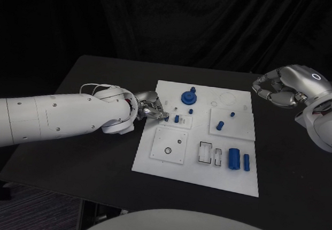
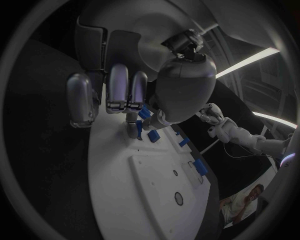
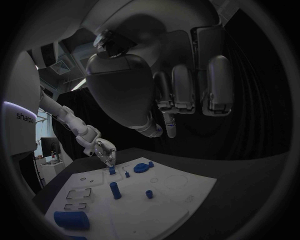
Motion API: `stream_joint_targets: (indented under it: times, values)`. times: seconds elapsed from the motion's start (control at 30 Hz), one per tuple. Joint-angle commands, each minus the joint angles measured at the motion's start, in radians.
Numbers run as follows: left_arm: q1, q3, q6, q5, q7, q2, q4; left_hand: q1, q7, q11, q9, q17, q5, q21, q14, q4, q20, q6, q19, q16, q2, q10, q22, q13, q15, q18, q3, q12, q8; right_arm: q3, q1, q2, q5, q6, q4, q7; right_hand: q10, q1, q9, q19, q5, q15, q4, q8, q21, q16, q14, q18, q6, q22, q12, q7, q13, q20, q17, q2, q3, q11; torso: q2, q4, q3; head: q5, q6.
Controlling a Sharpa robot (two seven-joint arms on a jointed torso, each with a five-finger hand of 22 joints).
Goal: Assemble the parts on the task board
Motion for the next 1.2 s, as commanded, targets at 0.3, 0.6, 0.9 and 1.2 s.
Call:
stream_joint_targets:
  times: [0.3,0.6,0.9,1.2]
  values:
    - [-0.005,-0.001,0.042,-0.003,0.007,0.004,-0.002,0.014,-0.001,0.006,-0.023,0.263,-0.062,-0.008,0.104,0.017,0.001,0.014,-0.001,0.003,-0.005,0.104,0.173,0.263,0.006,-0.004,-0.035,0.003,-0.017,0.001,-0.002,-0.001,-0.003,0.003,0.0,-0.019,0.102,0.009,-0.001,0.072,0.005,-0.005,-0.002,-0.006,-0.003,-0.005,0.085,0.002,0.003,0.239,0.003,0.0,0.263,-0.002,0.17,-0.003,0.003,-0.007,0.0,-0.0005,0.0005,0.001,0.0]
    - [-0.005,-0.001,0.051,-0.003,0.01,0.005,-0.003,0.011,0.001,0.008,-0.046,0.263,-0.145,-0.014,0.104,0.054,0.003,0.023,-0.002,0.003,-0.007,0.104,0.174,0.263,0.008,-0.003,-0.084,0.003,-0.029,0.001,-0.002,-0.002,-0.003,0.003,0.0,-0.019,0.102,0.009,-0.001,0.072,0.005,-0.005,-0.002,-0.006,-0.003,-0.004,0.085,0.002,0.003,0.239,0.003,0.0,0.263,-0.002,0.17,-0.004,0.003,-0.007,0.0,-0.0003,-0.0001,0.003,0.0]
    - [-0.005,-0.001,0.053,-0.003,0.005,0.002,-0.006,-0.014,0.006,0.012,-0.063,0.263,-0.206,-0.019,0.104,0.115,0.006,0.027,-0.002,0.003,-0.011,0.104,0.175,0.263,0.012,-0.003,-0.161,0.003,-0.039,0.001,-0.003,-0.001,-0.003,0.004,0.0,-0.019,0.102,0.009,-0.001,0.072,0.005,-0.005,-0.002,-0.006,-0.003,-0.004,0.085,0.002,0.003,0.239,0.003,0.0,0.263,-0.002,0.17,-0.004,0.003,-0.007,0.0,-0.0002,0.0001,0.003,0.0]
    - [-0.005,-0.001,0.065,-0.003,-0.008,0.001,-0.009,-0.114,0.015,0.021,-0.074,0.263,-0.267,-0.034,0.104,0.157,0.013,0.014,-0.009,0.003,0.0,0.104,0.171,0.263,0.02,0.0,-0.305,0.003,-0.05,0.001,-0.003,0.0,-0.003,0.006,-0.001,-0.02,0.102,0.009,-0.001,0.072,0.005,-0.005,-0.002,-0.006,-0.003,-0.004,0.085,0.002,0.003,0.239,0.003,0.0,0.263,-0.002,0.17,-0.004,0.003,-0.007,0.0,-0.0002,0.0,0.005,0.0]
